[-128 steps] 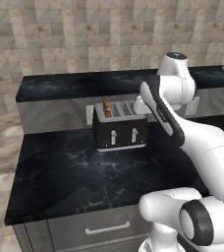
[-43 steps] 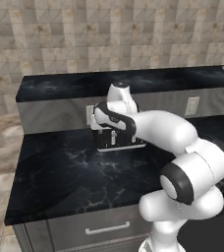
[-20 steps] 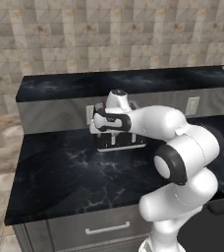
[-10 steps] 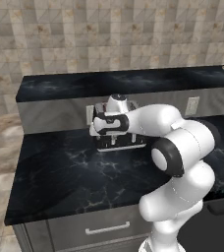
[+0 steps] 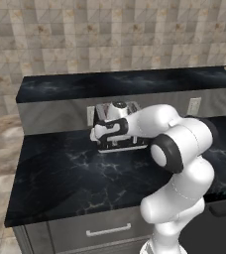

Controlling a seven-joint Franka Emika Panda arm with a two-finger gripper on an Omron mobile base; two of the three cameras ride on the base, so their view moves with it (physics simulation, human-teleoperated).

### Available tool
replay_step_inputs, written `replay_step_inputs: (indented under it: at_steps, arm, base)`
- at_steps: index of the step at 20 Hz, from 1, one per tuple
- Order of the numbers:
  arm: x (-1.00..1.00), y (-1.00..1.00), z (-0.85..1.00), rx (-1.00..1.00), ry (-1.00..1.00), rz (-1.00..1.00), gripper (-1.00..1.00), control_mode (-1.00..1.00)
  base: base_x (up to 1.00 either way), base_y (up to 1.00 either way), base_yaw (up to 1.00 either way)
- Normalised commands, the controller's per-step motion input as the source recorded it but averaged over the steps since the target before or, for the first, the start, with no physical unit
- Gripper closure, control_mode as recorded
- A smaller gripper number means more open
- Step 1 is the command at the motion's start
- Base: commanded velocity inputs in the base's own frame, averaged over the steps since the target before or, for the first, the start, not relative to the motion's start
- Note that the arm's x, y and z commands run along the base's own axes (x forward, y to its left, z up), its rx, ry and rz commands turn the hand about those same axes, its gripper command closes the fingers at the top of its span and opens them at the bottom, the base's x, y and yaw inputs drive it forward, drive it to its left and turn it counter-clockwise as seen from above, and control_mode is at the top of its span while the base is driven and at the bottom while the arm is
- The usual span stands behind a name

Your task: Start the toaster. Once the lever pops up, take the bread to the plate on the dining counter.

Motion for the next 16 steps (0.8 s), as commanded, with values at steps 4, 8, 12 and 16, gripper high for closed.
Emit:
replay_step_inputs:
  at_steps: [4,8,12,16]
  arm:
    - [0.0,0.0,-0.42,0.02,-0.08,0.0,-1.0,-1.0]
    - [0.0,0.0,-0.57,0.05,-0.14,0.0,-1.0,-1.0]
    - [0.0,0.0,-0.47,0.08,-0.14,0.0,-1.0,-1.0]
    - [0.0,0.0,-0.05,0.09,-0.07,0.0,-1.0,-1.0]
  base:
    - [0.0,0.0,0.0]
    - [0.0,0.0,0.0]
    - [0.0,0.0,0.0]
    - [0.0,0.0,0.0]
